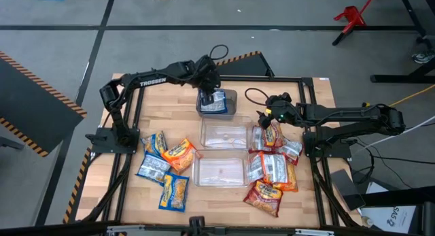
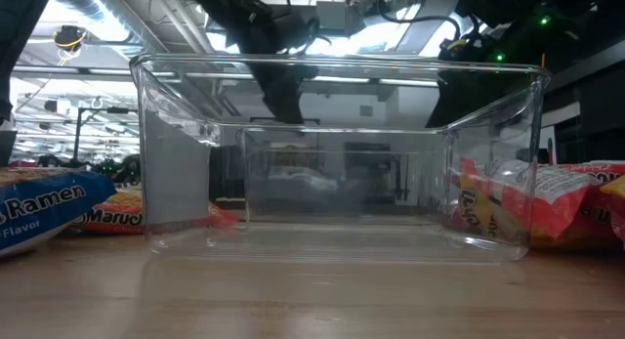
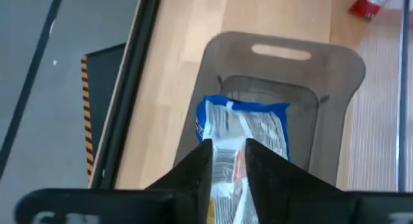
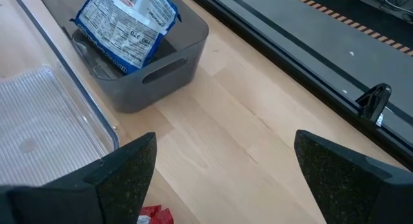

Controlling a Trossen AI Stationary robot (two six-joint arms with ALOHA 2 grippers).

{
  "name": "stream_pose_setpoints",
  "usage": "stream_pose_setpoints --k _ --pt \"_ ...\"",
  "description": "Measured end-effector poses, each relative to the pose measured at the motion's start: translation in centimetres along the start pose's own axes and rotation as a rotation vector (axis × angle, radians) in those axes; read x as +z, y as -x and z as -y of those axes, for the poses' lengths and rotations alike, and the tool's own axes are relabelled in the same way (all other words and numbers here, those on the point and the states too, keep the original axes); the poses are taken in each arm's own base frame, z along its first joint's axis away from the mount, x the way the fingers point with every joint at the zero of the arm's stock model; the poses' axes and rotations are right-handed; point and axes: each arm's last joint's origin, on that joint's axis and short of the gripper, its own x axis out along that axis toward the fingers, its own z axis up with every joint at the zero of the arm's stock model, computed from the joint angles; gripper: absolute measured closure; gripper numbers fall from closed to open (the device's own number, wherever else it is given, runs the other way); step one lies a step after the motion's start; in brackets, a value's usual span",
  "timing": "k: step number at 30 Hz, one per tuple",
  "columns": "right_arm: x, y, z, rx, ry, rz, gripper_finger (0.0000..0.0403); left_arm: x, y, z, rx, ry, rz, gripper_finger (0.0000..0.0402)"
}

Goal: Sort Maruchan noodles
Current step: Put the blue noodle pack into the black bin

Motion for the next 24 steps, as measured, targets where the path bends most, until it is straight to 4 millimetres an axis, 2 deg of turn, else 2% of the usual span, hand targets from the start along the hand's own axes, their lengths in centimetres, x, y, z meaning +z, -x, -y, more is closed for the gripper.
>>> stream_pose_setpoints --k 8,24 --pt "-0.2 0.0 0.1 -0.005 0.007 -0.017 0.0052 -0.8 -0.8 0.8 0.031 -0.01 -0.041 0.0397" --pt "-0.2 0.0 0.1 -0.005 0.006 -0.017 0.0052 -3.1 -2.5 1.2 0.087 0.069 -0.116 0.04"
